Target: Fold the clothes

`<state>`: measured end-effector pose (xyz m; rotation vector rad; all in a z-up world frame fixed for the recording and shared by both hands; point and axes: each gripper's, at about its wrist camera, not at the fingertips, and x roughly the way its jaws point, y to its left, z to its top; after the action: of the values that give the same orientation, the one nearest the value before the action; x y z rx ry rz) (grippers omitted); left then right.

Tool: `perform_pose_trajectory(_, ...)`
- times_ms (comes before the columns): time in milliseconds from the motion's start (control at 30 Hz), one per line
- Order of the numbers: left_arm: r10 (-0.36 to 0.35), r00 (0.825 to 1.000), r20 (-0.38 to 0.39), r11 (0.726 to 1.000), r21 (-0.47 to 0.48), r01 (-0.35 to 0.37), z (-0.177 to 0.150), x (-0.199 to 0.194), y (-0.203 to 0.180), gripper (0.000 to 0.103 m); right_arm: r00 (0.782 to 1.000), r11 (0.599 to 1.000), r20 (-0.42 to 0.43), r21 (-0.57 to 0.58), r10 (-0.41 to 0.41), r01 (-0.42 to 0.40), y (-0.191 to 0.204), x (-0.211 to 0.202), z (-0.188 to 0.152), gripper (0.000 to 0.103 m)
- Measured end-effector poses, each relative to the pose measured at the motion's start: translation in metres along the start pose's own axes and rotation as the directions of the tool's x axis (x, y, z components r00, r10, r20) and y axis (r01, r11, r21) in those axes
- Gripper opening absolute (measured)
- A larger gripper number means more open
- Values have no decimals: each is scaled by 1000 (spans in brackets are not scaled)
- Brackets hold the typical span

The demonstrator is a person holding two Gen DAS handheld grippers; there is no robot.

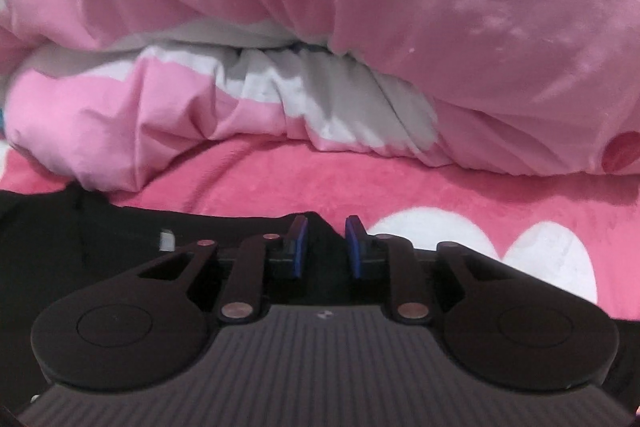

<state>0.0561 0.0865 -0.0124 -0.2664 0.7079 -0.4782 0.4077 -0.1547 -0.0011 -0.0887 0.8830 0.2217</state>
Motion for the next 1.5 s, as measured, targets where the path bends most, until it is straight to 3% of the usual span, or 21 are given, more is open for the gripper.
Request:
perform_pose_trajectory(100,-7,1000,2,1000,-7,7,0,-1,1,91,1000,1000,-11,-17,-19,19,3,7,0,18)
perform_pose_trajectory(233,-13,1000,4,1000,-14,13,0,-1,2,91,1000,1000,-6,-8,-18,17,3,7,0,1)
perform_pose_trajectory(367,-11,1000,4,1000,-10,12,-1,-1,2,92,999,1000,42,26,8,-9,0,-3,0,1)
perform_pose_trajectory(633,-8,1000,2,1000,-8,8,-1,-1,1,92,998,993,55,110,44,-50,-11,10,-12,0)
perform_pose_trajectory(800,6,1000,1,1000,-2,-6,0,-2,-2,92,993,967,70,231,99,-113,-28,3,-15,5)
perform_pose_trajectory(867,16,1000,7,1000,-3,-16,1,-4,-4,92,989,953,87,267,122,-141,-36,-18,-20,24)
perform_pose_trajectory(967,43,998,35,999,12,-43,6,-17,-12,91,980,947,153,274,130,-169,-46,-80,-36,35)
perform_pose_trajectory(1133,60,994,91,996,59,-66,13,-59,-40,92,954,949,243,218,174,-228,-70,-233,-75,53)
perform_pose_trajectory(1300,143,988,53,989,25,-144,6,-83,-67,94,932,964,315,132,180,-231,-56,-395,-138,72)
perform_pose_trajectory(1367,188,982,15,982,-13,-187,0,-85,-74,94,918,957,335,115,214,-265,-44,-412,-169,85)
perform_pose_trajectory(1467,230,973,-34,971,-54,-232,-10,-85,-84,94,919,948,313,132,239,-291,-22,-412,-226,87)
perform_pose_trajectory(1500,248,968,-41,967,-48,-250,-13,-86,-87,94,930,953,298,143,217,-268,-14,-403,-246,87)
